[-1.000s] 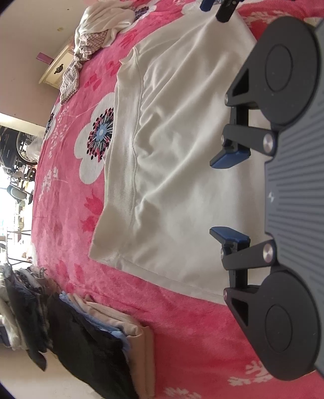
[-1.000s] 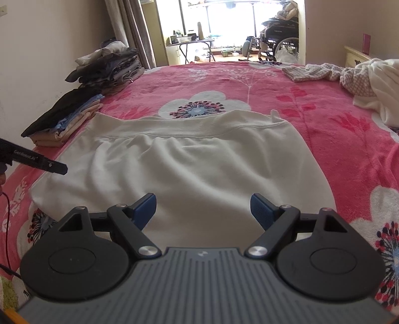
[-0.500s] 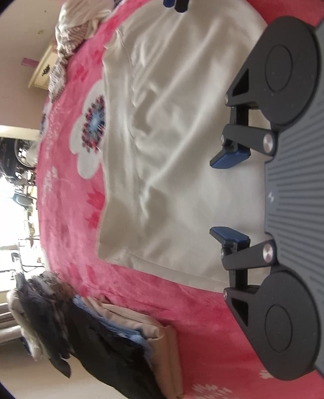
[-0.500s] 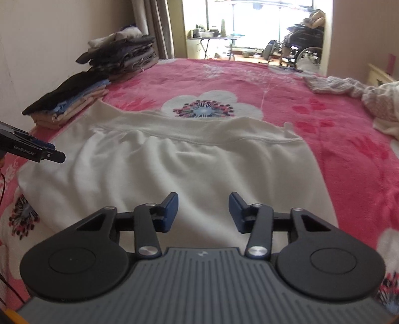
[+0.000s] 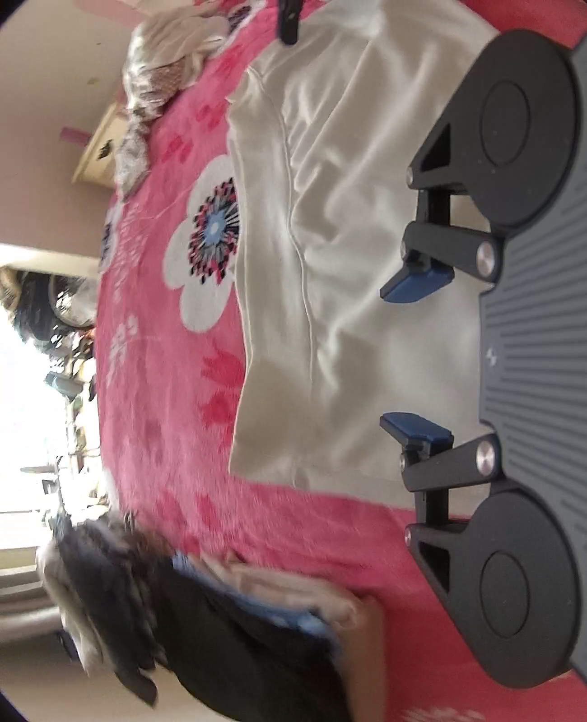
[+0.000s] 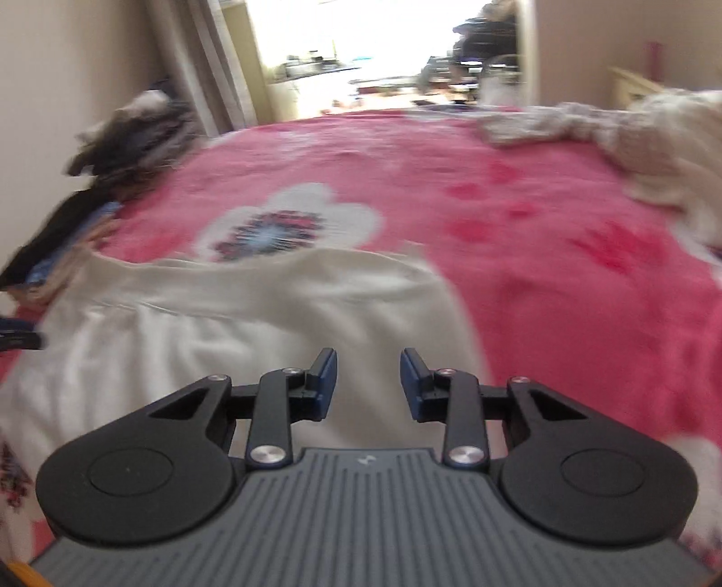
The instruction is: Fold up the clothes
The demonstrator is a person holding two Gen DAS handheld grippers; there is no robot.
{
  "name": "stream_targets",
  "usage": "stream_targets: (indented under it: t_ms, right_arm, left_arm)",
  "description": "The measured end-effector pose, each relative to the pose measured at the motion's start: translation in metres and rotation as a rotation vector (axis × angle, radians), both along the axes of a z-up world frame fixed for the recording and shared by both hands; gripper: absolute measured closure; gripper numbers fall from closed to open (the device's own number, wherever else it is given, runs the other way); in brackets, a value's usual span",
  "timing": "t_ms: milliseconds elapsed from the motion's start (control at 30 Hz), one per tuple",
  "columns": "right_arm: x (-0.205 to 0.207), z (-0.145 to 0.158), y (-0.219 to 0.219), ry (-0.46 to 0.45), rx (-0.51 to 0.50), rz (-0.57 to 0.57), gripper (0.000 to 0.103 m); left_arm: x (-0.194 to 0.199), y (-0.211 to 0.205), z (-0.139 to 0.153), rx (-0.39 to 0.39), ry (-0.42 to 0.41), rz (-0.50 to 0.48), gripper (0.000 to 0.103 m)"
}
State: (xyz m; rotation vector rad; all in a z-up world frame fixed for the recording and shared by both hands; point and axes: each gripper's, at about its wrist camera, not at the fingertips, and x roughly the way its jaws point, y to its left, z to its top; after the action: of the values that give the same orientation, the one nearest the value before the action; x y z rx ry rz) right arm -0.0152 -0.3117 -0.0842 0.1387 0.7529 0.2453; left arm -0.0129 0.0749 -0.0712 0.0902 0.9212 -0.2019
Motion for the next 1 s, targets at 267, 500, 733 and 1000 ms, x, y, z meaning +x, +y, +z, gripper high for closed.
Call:
stream_targets:
  t_ms: [267, 500, 733, 1000]
  right_arm:
    - [0.043, -0.013, -0.027, 0.05, -0.009, -0.149, 0.084]
    - [0.074, -0.004, -0.013, 0.067, 0.046, -0.036, 0.084]
    - [0.108, -0.026, -0.036, 0.112, 0.054, -0.196, 0.084]
    - [0.101, -0.01, -0.016, 0.14, 0.133, -0.009, 0.082]
  left_arm:
    - [0.018, 0.016, -0.014, -0.019, -0.006, 0.025, 0.049]
    - [0.066, -0.004, -0.02, 0.008, -0.004, -0.068, 0.047]
    - [0.093, -0.001, -0.03, -0.035, -0.014, -0.015, 0.047]
    - [0.117, 0.0, -0.033, 0.006, -0.059, 0.037, 0.046]
